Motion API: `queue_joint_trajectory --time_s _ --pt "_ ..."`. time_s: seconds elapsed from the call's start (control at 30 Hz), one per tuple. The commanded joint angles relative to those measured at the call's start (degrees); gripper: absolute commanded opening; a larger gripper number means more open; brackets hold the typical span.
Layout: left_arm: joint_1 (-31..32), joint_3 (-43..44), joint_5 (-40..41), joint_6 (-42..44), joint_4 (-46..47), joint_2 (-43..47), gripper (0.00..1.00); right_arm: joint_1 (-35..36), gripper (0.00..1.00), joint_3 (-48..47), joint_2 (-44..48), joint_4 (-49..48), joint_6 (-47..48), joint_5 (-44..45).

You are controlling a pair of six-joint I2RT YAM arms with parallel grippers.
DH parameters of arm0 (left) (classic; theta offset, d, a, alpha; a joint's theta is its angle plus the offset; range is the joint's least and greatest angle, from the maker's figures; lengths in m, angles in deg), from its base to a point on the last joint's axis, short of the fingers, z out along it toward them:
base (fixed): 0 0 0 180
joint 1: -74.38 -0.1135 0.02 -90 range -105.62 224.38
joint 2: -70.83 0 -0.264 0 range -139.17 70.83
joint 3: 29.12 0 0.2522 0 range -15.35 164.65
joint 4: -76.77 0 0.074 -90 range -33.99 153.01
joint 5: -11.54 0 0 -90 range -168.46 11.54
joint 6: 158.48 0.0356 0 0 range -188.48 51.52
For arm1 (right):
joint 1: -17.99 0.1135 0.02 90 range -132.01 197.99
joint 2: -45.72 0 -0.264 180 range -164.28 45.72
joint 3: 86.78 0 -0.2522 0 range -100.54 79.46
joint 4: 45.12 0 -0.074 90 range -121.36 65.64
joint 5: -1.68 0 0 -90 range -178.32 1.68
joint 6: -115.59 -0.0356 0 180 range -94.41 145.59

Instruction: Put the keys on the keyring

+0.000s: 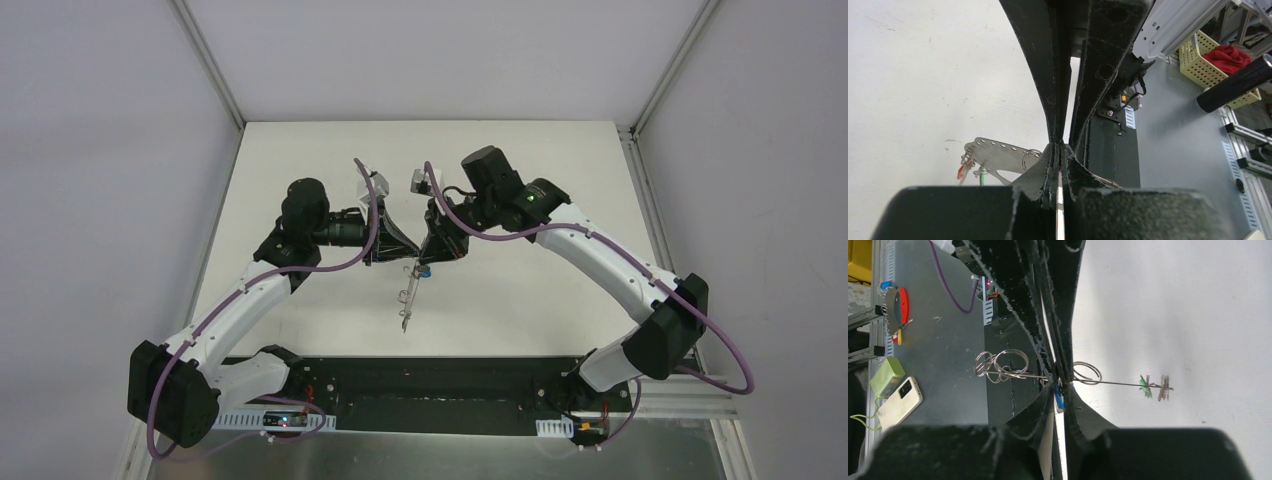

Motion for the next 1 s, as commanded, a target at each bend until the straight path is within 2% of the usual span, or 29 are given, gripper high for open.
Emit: queue_joint_trajectory --time_s 0.0,0.13,0.2,0.43,0.57,0.67,0.83,0.9,0.97 --pt "0.1 0.5 -0.8 -5.2 6.7 1.5 0.0 -1.4 0.19 1.1 3.5 -4.2 0.6 -3.6" --pt "-0.3 -1.7 -1.3 -12.7 17.3 1.5 0.0 -3.4 0.3 3.0 4.9 -5.5 0.2 -7.0" --pt "-0.4 -2.0 -1.3 -14.5 19.2 1.6 0.0 -4.2 0.35 4.1 5.8 -6.1 0.2 -8.1" --pt "-0.4 -2.8 -1.3 -18.5 24.3 1.2 0.0 -4.9 0.37 5.4 6.2 -7.3 0.0 -9.8" --pt "-0.4 -2.9 -1.2 -19.6 25.5 1.1 0.0 -4.9 0.31 5.4 5.5 -7.9 -0.7 -11.2" --pt "-0.4 -3.1 -1.1 -19.9 26.1 1.0 0.0 -4.9 0.24 5.1 5.0 -8.2 -1.2 -12.3" --pt "-0.4 -3.3 -0.8 -21.3 28.3 0.6 0.0 -4.9 0.06 5.0 4.0 -9.3 -2.7 -13.3" --pt "-0.4 -3.7 -0.9 -21.7 29.5 0.4 0.0 -4.9 0.01 5.0 3.8 -9.7 -3.2 -13.8" --pt "-0.4 -3.9 -0.9 -21.7 30.3 0.3 0.0 -4.9 0.0 4.9 3.6 -10.0 -3.6 -14.3"
